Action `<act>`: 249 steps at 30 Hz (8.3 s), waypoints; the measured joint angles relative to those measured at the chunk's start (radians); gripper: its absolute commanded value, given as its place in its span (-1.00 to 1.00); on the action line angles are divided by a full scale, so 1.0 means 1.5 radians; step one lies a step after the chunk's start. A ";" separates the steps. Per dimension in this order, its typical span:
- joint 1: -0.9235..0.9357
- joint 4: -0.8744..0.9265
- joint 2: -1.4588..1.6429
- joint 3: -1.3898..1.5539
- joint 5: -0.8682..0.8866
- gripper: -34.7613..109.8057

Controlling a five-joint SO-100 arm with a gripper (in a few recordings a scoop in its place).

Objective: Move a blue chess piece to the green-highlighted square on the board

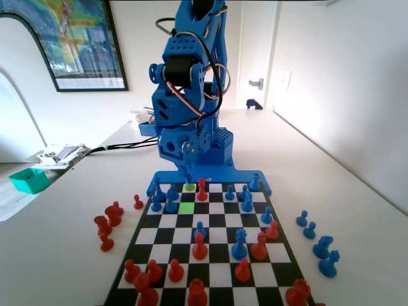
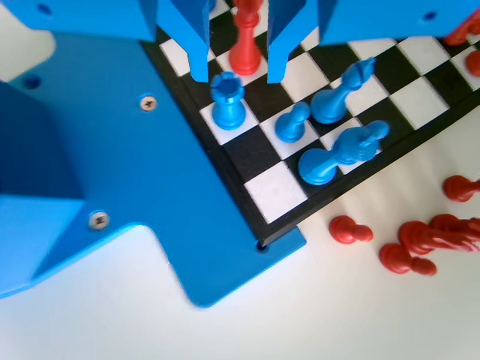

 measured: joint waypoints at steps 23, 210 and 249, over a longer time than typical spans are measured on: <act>0.001 -0.189 -0.037 0.104 0.000 -0.38; -0.229 0.644 0.508 -0.387 0.741 -0.51; -0.196 0.505 0.742 -0.310 0.764 -0.51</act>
